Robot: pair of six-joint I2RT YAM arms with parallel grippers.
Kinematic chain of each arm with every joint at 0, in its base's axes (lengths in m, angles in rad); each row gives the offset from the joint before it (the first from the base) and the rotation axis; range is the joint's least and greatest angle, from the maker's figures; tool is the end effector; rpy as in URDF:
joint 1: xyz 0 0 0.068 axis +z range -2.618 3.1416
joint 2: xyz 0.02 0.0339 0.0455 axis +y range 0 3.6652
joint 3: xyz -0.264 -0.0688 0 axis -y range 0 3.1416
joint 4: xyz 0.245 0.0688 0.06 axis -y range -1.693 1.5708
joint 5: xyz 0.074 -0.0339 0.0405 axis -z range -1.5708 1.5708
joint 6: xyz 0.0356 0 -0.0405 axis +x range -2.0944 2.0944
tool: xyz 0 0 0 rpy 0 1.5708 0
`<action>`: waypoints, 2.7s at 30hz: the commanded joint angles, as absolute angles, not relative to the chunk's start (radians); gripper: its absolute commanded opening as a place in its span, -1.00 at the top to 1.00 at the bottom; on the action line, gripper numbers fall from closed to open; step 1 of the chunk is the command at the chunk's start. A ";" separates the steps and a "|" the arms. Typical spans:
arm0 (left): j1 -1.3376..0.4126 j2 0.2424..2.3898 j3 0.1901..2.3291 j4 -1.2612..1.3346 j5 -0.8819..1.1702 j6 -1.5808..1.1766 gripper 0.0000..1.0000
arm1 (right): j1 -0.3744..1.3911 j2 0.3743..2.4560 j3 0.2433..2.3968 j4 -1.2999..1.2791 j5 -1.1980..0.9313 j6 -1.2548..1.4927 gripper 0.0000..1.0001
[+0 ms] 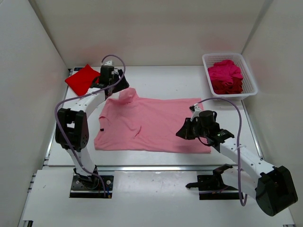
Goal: Fold and stack the t-shirts
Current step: Pick up the 1/3-folded T-shirt from the center of the board.
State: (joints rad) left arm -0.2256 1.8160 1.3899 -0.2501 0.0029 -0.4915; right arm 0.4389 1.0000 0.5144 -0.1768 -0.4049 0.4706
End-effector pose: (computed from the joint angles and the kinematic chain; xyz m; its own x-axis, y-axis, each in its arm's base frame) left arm 0.4069 -0.0935 0.2544 -0.6444 -0.3363 -0.6868 -0.0887 0.9249 -0.3697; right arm 0.1807 0.1003 0.2087 -0.8008 0.0845 -0.5930 -0.3463 0.7424 0.5735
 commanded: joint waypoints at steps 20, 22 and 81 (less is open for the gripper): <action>-0.101 2.054 1.496 -0.270 0.043 -0.620 0.10 | 0.433 1.020 0.526 -0.176 -0.410 0.446 1.00; -0.109 2.072 1.494 -0.282 0.011 -0.647 0.15 | 0.440 1.029 0.529 -0.182 -0.402 0.448 1.00; -0.262 1.928 1.244 -0.011 0.086 -0.744 0.41 | 0.500 1.029 0.515 -0.124 -0.371 0.500 1.00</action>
State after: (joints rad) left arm -0.2165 2.0350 1.2964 -0.0380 0.0975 -0.7662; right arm 0.4961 1.0340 0.5003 -0.1711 -0.3710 0.4973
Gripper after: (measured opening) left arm 0.298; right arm 0.001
